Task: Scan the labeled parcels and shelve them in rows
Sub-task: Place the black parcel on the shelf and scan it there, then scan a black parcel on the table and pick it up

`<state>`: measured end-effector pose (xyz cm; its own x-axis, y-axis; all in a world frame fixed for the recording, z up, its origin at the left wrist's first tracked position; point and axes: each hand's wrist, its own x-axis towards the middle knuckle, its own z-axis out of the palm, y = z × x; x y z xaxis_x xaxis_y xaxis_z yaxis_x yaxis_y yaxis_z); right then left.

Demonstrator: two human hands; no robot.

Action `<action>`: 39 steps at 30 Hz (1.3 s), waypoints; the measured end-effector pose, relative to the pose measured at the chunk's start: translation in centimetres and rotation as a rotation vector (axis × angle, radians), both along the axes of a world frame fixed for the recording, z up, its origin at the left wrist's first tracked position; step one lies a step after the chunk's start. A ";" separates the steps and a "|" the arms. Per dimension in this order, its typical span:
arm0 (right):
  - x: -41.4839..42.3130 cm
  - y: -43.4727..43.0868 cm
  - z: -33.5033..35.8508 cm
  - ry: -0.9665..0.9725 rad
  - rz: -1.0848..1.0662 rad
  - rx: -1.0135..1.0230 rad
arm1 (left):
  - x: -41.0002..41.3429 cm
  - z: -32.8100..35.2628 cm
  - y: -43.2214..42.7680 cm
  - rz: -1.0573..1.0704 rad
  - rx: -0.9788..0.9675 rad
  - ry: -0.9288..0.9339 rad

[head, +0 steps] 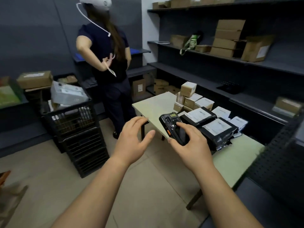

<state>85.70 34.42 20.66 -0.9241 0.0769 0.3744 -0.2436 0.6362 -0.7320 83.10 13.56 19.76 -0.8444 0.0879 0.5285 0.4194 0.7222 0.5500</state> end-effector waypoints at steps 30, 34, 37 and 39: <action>-26.0 10.2 -8.0 -0.317 -0.704 -0.064 | -41.6 -10.1 14.4 -0.568 -0.204 -0.366; -27.8 9.9 -9.3 -0.387 -0.747 -0.059 | -45.2 -13.1 14.3 -0.576 -0.218 -0.480; -29.0 9.4 -10.0 -0.441 -0.774 -0.056 | -47.9 -15.3 14.6 -0.593 -0.237 -0.538; -29.7 9.2 -10.3 -0.456 -0.806 -0.056 | -49.9 -16.9 14.9 -0.587 -0.248 -0.590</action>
